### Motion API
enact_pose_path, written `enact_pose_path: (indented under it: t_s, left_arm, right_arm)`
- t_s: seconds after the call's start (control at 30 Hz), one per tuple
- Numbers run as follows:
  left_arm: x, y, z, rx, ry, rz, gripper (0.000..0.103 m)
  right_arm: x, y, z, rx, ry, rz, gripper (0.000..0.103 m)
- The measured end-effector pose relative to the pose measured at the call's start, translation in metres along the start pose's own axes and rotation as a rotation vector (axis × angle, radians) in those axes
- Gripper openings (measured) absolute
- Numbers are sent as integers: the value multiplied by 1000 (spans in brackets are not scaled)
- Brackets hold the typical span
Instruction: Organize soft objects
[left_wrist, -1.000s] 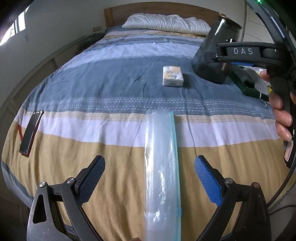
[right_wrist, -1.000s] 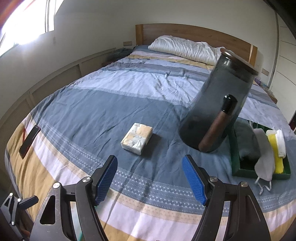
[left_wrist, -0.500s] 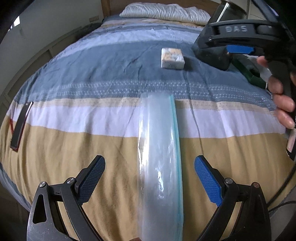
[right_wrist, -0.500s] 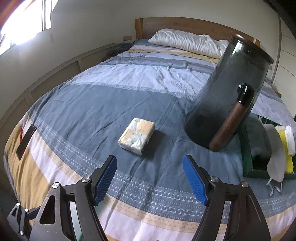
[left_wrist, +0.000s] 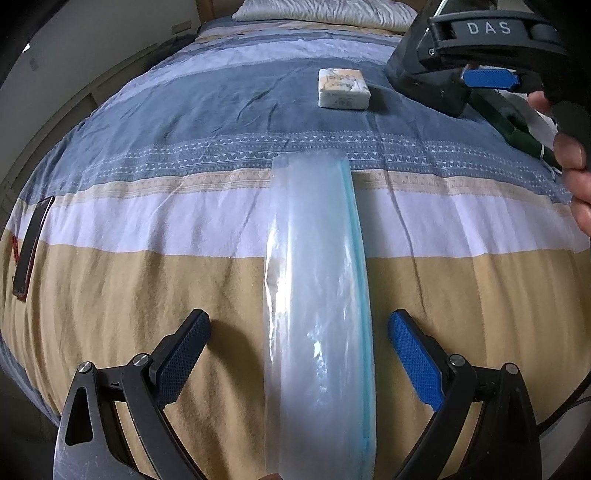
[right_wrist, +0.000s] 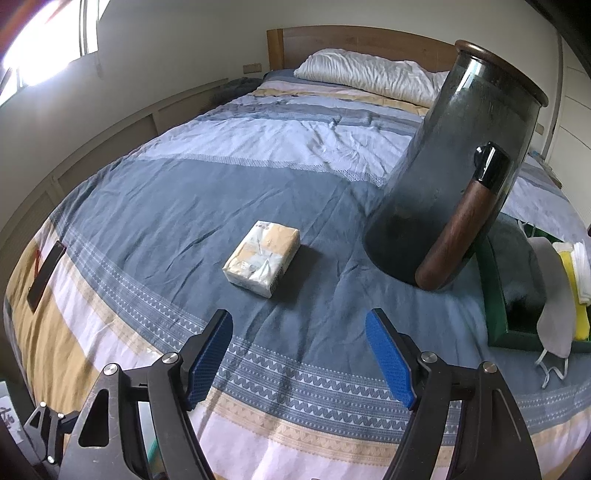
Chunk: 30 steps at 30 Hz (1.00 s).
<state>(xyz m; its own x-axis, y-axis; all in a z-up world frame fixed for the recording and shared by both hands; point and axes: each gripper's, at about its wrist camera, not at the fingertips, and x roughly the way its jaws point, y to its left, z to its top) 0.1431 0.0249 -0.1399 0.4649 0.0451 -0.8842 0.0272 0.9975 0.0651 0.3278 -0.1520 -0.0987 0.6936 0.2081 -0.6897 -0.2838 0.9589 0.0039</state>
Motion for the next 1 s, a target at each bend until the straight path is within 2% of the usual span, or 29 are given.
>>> enact_pose_path:
  t_s: [0.47,0.57,0.67,0.73,0.87,1.0]
  left_arm:
    - [5,3,-1,-14,17,-25,91]
    - [6,4,0,-17,18,-23,88]
    - [4,3,0,-6,16,-28,77]
    - [4,3,0,1,14,-37,65]
    - [4,3,1,9,11,-44,59]
    - [3,5,1,13,5,-47,49]
  right_arm:
    - [4,3,0,-6,9,1,75]
    - [6,2,1,-5,11,4,75]
    - [8,3,1,-8,13,3,75]
    - [10,4,2,-7,15,6,75]
    - [13,6,4,-8,18,9,75]
    - [20,9,7,-14,23,11,75]
